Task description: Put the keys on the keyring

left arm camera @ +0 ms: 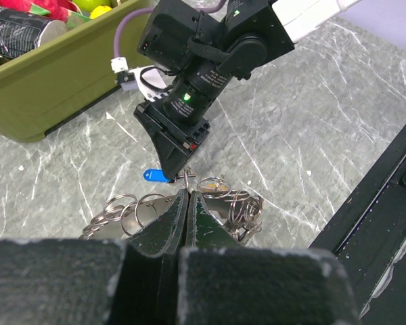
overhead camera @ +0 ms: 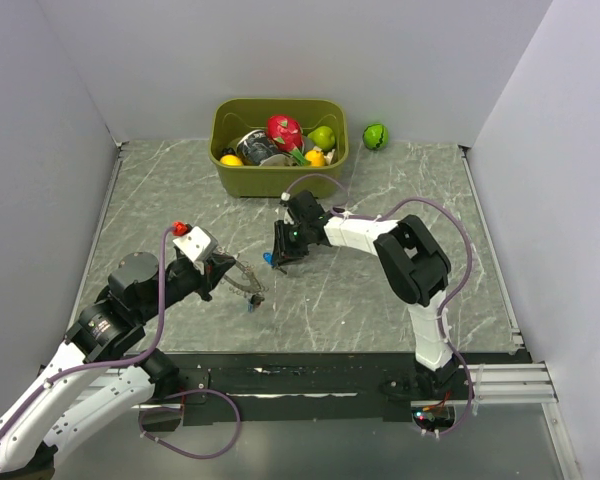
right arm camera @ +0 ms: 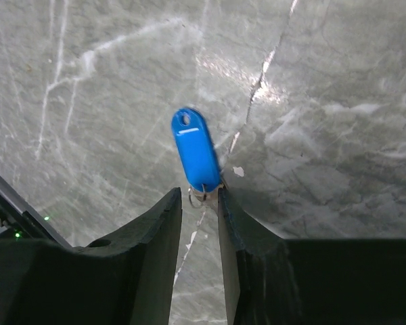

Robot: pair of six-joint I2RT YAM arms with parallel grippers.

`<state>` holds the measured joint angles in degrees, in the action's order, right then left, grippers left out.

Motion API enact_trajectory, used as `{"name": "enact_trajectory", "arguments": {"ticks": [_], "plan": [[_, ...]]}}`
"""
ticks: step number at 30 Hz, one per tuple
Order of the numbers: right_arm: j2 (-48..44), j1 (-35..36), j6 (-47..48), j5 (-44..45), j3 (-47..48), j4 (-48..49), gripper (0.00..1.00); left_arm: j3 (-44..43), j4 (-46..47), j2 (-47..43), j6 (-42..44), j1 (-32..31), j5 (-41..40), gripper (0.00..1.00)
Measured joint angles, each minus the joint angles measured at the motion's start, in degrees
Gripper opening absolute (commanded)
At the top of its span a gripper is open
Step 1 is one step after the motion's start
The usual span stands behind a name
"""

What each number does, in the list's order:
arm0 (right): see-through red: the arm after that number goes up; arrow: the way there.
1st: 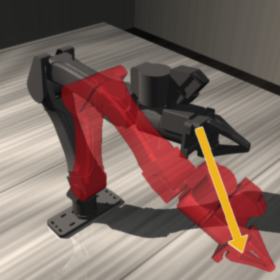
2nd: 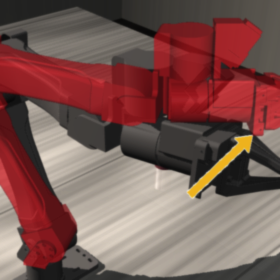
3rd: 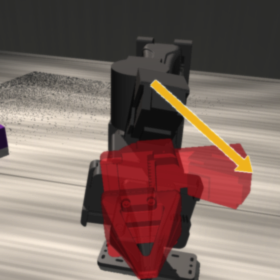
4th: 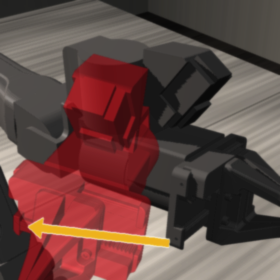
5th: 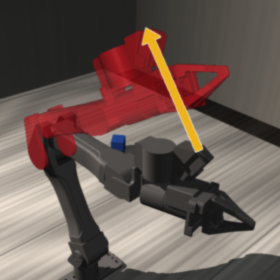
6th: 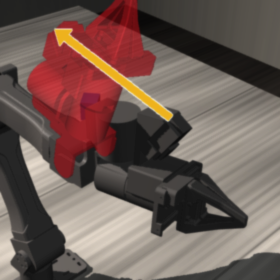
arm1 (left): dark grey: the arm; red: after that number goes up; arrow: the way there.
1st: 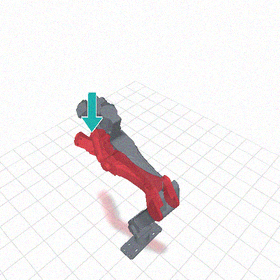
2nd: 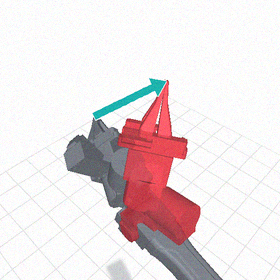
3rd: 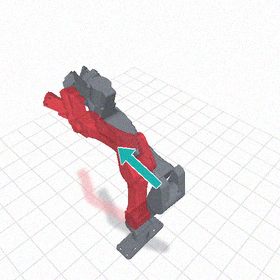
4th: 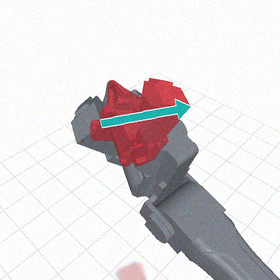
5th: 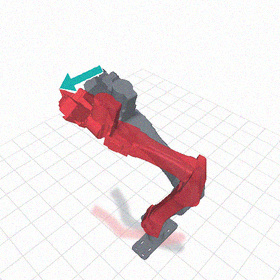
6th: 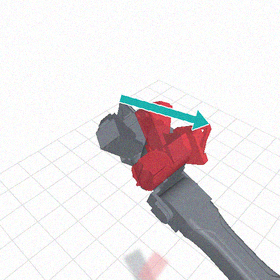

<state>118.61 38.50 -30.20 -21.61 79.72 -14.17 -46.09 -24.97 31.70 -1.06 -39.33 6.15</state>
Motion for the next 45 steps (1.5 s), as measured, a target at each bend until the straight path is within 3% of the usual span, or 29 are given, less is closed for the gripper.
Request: {"name": "enact_trajectory", "arguments": {"ticks": [32, 45], "plan": [[4.2, 3.5, 2.7, 4.1, 7.9, -6.8, 0.3, 0.0, 0.0, -0.1, 0.0, 0.0, 0.0, 0.01], [-7.5, 2.5, 2.7, 6.1, -9.7, -4.1, 0.29, 0.1, -0.1, -0.1, 0.0, 0.0, 0.0, 0.01]]}}
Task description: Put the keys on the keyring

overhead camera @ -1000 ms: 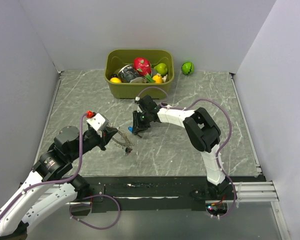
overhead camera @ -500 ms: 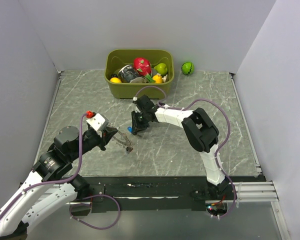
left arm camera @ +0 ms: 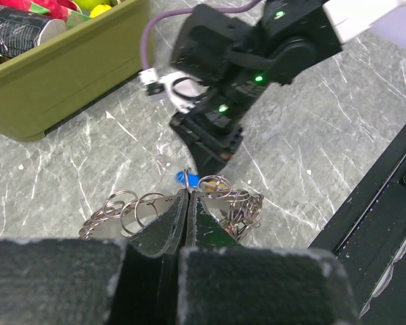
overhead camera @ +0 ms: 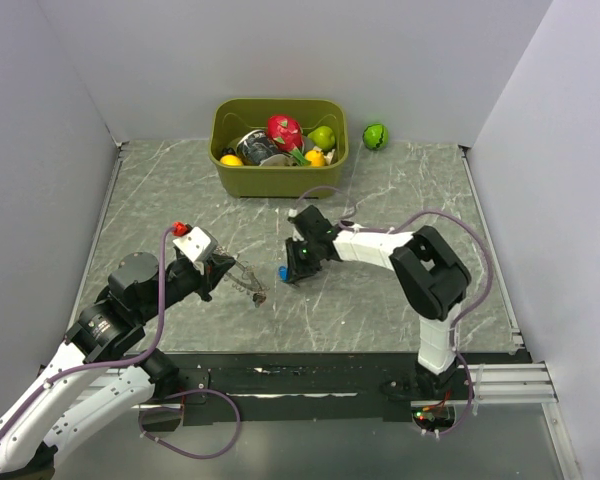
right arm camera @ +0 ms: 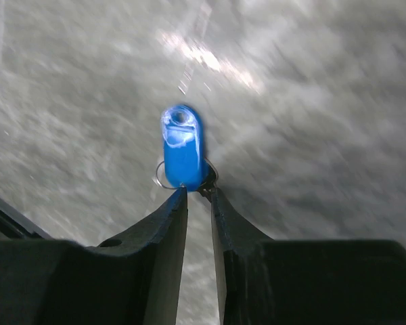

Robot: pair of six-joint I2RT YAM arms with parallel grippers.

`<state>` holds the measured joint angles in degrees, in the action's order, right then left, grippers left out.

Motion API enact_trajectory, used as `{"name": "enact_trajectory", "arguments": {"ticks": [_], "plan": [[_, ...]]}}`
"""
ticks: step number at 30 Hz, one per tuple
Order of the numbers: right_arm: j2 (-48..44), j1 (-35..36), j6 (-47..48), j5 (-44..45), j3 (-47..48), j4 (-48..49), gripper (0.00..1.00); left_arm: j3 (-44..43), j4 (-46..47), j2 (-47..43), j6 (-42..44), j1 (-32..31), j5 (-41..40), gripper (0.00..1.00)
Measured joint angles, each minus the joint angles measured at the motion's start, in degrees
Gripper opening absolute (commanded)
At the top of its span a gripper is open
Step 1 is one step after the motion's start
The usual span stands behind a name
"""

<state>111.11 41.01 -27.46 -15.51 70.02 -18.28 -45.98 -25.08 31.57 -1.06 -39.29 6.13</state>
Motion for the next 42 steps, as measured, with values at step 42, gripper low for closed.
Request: {"name": "enact_trajectory", "arguments": {"ticks": [42], "plan": [[-14.3, 10.7, 14.1, 23.6, -7.8, -13.2, 0.45, 0.0, 0.0, 0.2, 0.0, 0.0, 0.1, 0.01]]}}
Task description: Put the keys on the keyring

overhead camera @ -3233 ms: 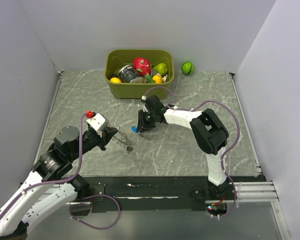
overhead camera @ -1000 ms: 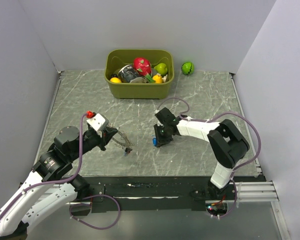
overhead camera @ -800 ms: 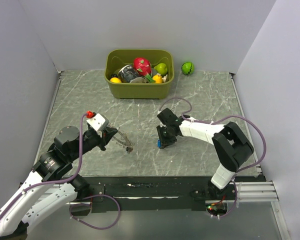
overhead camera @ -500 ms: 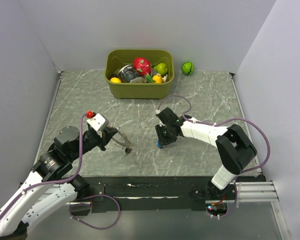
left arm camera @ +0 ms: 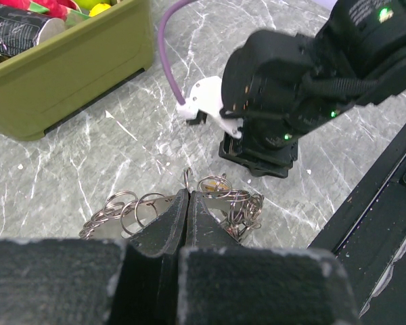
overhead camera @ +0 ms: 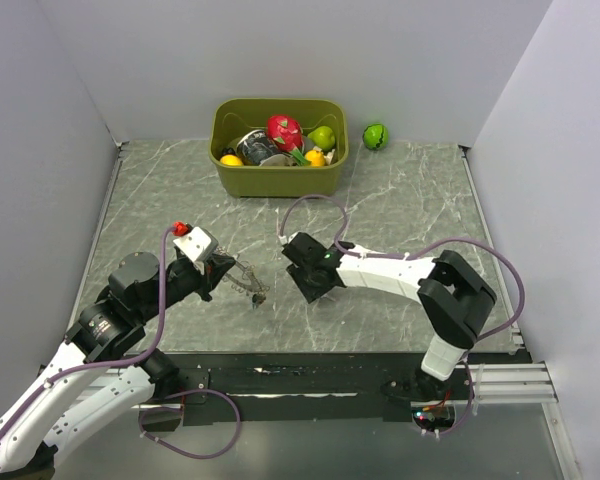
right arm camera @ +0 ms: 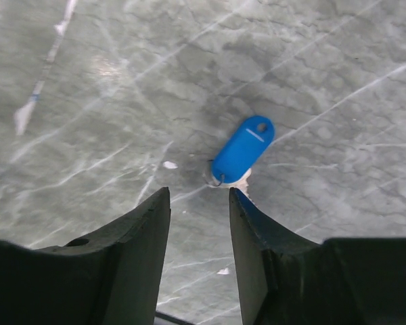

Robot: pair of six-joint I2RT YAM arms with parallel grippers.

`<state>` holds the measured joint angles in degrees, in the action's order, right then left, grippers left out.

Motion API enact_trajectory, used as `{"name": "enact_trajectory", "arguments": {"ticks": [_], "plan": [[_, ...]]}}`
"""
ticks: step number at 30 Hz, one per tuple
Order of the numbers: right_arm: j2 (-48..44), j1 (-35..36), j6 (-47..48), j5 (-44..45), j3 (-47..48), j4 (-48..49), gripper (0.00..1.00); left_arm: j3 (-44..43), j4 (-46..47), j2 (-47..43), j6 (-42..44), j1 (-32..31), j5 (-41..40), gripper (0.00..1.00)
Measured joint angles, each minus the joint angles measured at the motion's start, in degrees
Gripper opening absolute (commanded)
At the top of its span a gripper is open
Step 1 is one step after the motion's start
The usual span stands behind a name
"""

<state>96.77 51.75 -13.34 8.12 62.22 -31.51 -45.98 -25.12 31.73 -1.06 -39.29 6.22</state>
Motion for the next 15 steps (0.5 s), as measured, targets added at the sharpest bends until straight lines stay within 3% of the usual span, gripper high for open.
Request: {"name": "enact_trajectory", "arguments": {"ticks": [15], "plan": [[2.6, 2.0, 1.2, 6.0, 0.1, -0.9, 0.33, 0.0, 0.0, 0.0, 0.0, 0.0, 0.0, 0.01]]}}
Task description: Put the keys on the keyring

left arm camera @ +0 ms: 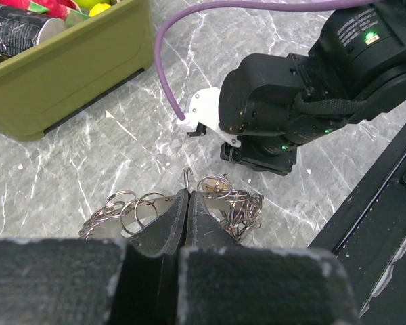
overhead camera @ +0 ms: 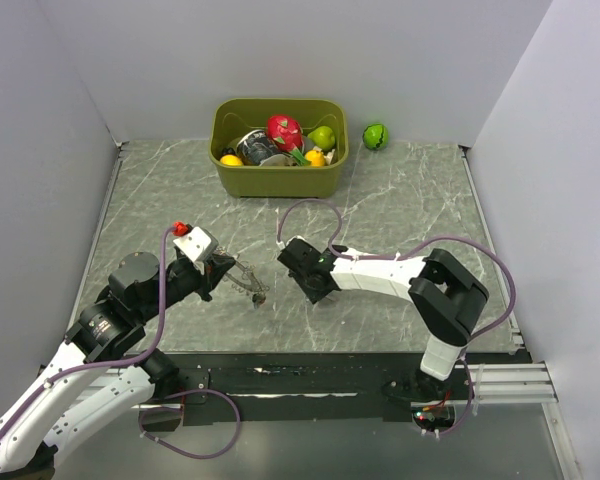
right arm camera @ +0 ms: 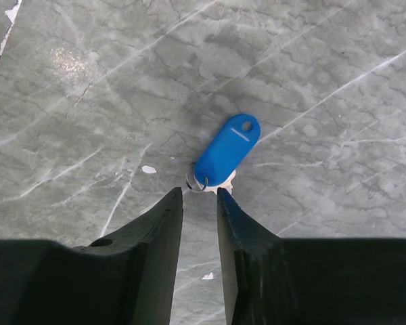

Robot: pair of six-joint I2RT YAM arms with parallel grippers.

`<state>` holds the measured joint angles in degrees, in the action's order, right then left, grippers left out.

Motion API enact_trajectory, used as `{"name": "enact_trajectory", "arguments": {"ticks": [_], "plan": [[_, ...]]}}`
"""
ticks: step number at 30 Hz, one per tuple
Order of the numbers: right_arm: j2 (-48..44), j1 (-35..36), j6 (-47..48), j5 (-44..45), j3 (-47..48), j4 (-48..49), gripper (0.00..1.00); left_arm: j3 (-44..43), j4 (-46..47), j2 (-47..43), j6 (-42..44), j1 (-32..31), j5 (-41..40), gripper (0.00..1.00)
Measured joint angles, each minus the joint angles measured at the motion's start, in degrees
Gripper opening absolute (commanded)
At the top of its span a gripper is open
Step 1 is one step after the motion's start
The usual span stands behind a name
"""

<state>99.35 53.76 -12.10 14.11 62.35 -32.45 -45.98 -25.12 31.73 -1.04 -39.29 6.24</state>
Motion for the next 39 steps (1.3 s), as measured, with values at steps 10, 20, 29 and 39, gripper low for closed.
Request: {"name": "enact_trajectory", "arguments": {"ticks": [10, 20, 29, 39], "plan": [[2.3, 0.0, 0.2, 0.0, 0.0, 1.5, 0.16, 0.0, 0.0, 0.0, 0.0, 0.0, 0.1, 0.01], [2.1, 0.0, 0.1, 0.5, 0.0, 2.0, 0.0, 0.0, 0.0, 0.0, 0.0, 0.0, 0.2, 0.01], [-3.9, -0.7, 0.2, -0.7, -2.4, 4.8, 0.0, 0.0, 0.0, 0.4, 0.0, 0.0, 1.4, 0.01], [-17.6, -11.4, 0.5, -16.0, -11.0, 15.5, 0.0, 0.0, 0.5, 2.7, -0.3, 0.0, 3.7, 0.01]]}}
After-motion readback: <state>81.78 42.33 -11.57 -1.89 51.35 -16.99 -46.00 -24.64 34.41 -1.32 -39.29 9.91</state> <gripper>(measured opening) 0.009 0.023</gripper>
